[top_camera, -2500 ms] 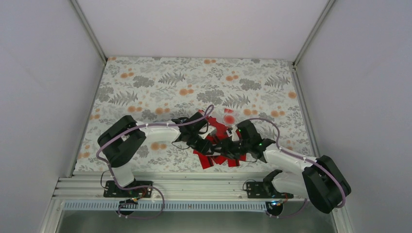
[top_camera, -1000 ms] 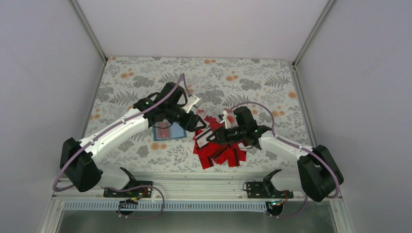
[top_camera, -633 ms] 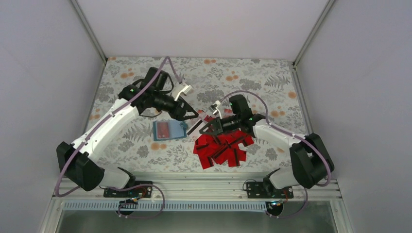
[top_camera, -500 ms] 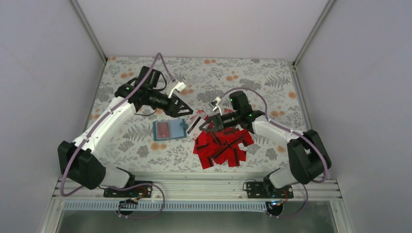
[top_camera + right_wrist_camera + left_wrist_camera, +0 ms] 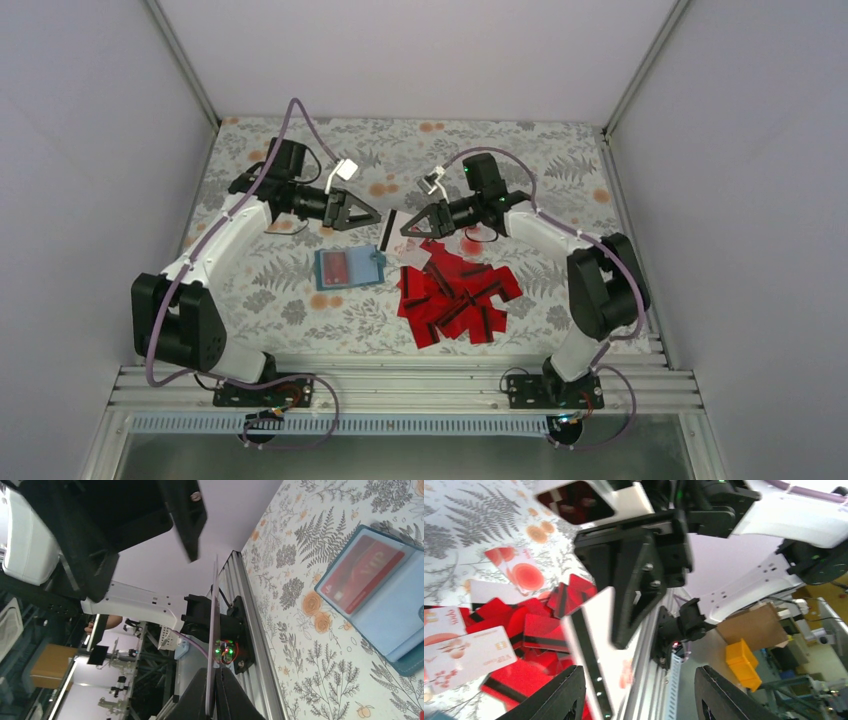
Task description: Put the credit cards into the card holder
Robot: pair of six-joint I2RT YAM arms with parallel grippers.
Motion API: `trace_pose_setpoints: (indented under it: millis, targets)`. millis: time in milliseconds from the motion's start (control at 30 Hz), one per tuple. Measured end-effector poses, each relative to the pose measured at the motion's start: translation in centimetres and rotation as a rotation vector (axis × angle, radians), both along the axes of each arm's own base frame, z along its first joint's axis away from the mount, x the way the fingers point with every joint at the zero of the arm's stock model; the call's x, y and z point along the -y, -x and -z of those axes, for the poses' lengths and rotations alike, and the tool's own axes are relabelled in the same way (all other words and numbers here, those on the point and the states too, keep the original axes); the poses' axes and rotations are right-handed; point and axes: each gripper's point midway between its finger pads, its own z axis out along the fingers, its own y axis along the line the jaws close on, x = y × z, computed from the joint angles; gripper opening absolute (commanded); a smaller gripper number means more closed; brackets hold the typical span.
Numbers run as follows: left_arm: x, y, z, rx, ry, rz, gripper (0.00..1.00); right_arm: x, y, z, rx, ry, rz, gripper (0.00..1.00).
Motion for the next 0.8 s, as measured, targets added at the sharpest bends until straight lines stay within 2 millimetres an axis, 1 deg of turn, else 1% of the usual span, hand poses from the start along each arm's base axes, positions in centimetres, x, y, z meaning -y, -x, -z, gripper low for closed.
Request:
trace_pose_setpoints:
  millis: [167, 233, 300, 433, 567, 700, 800]
  targets:
    - [0.3, 0.3, -0.7, -0.025, 0.066, 0.027, 0.54, 0.0, -1.4, 1.3, -0.071, 0.009, -0.006, 0.04]
    - [0.3, 0.3, -0.7, -0.033, 0.076, 0.032, 0.53, -0.1, -1.9, 1.3, -0.089, 0.007, -0.011, 0.04]
    - [0.4, 0.0, -0.3, -0.054, 0.072, 0.027, 0.53, -0.3, -2.3, 0.9, -0.096, 0.001, -0.017, 0.04]
    - [0.4, -1.3, 1.6, -0.102, 0.038, -0.014, 0.54, -0.4, -2.5, -0.3, -0.088, -0.02, -0.033, 0.04]
    - [0.2, -1.6, 3.0, -0.153, 0.021, -0.041, 0.53, -0.6, -2.8, -1.1, -0.079, -0.034, -0.042, 0.04]
    - [0.3, -1.6, 3.2, -0.166, 0.024, -0.041, 0.52, -0.8, -3.3, -1.5, -0.078, -0.039, -0.044, 0.04]
    - [0.4, -1.6, 2.9, -0.17, 0.037, -0.033, 0.48, -1.0, -3.6, -1.7, -0.08, -0.041, -0.046, 0.04]
